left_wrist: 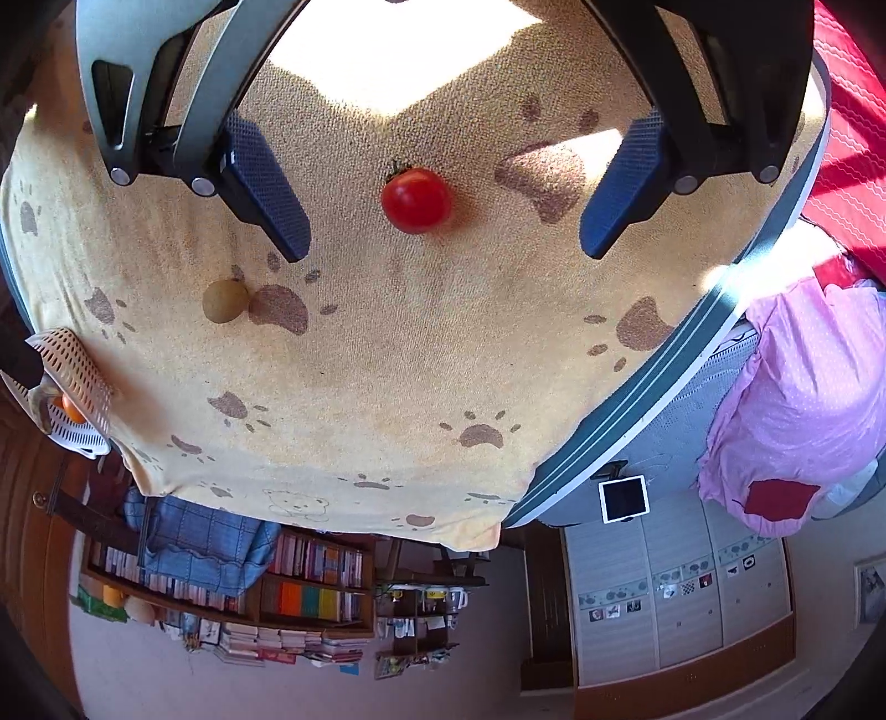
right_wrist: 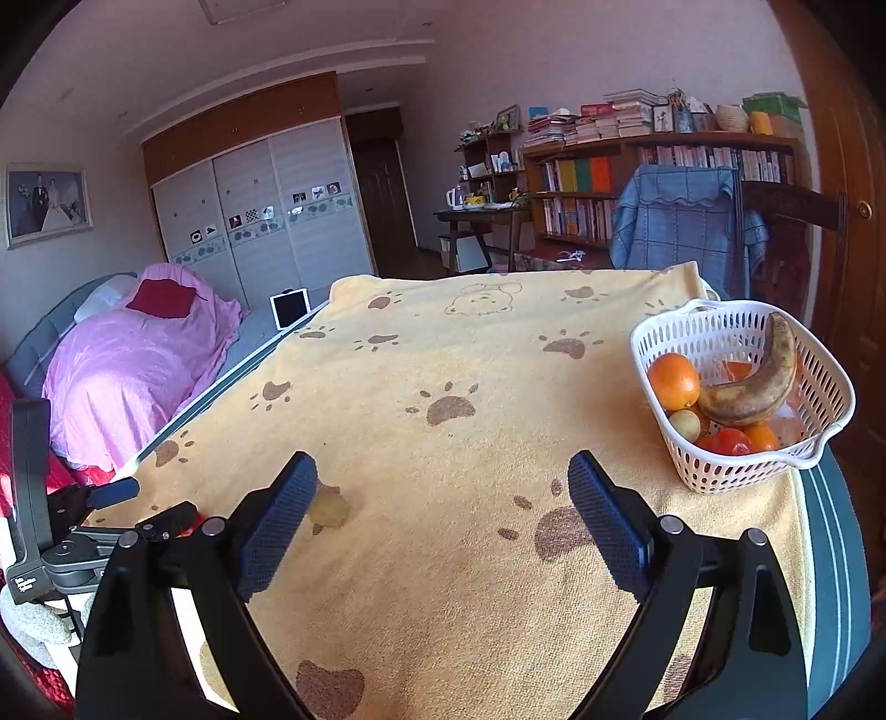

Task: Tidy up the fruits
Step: 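Close the left tool on the red tomato, then grasp the small round brown fruit with the right tool while the left tool holds the tomato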

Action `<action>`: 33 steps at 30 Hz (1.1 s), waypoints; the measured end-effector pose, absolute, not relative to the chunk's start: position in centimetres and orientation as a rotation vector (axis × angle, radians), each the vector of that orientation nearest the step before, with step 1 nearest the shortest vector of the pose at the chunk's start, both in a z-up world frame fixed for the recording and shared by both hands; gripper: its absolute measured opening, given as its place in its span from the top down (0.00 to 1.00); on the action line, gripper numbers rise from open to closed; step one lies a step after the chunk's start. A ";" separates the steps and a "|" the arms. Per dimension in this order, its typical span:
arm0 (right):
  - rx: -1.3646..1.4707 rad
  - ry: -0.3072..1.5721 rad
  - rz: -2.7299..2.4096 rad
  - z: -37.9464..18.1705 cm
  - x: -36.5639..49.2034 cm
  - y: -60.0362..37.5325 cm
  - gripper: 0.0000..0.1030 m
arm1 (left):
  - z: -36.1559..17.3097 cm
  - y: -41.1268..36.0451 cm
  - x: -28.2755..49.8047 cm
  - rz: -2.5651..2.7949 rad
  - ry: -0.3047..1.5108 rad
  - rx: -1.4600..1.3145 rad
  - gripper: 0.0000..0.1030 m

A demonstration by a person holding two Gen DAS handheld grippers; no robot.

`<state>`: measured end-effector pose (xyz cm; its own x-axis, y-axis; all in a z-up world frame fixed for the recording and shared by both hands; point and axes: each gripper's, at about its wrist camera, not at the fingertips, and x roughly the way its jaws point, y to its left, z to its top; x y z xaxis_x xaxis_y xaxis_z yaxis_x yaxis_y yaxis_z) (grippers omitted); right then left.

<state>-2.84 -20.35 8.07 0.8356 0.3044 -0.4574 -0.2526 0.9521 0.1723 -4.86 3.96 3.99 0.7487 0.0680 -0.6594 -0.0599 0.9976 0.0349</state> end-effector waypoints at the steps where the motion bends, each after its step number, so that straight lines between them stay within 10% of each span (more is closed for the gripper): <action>1: 0.106 0.503 0.296 8.0 -2.8 -20.4 0.09 | 3.7 3.7 -4.9 0.067 0.726 0.020 0.08; 22: 0.083 0.548 0.310 6.7 -2.3 -19.7 0.09 | 1.7 5.0 -3.6 -0.034 0.831 -0.092 0.71; 33: 0.062 0.560 0.319 6.4 -2.2 -19.1 0.09 | 2.0 5.2 -4.1 -0.034 0.797 -0.102 0.71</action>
<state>-2.18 -19.11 6.37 0.7992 0.3142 -0.5123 -0.2806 0.9489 0.1442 -4.06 5.22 2.03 0.6984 -0.0684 -0.7125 -0.0084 0.9946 -0.1037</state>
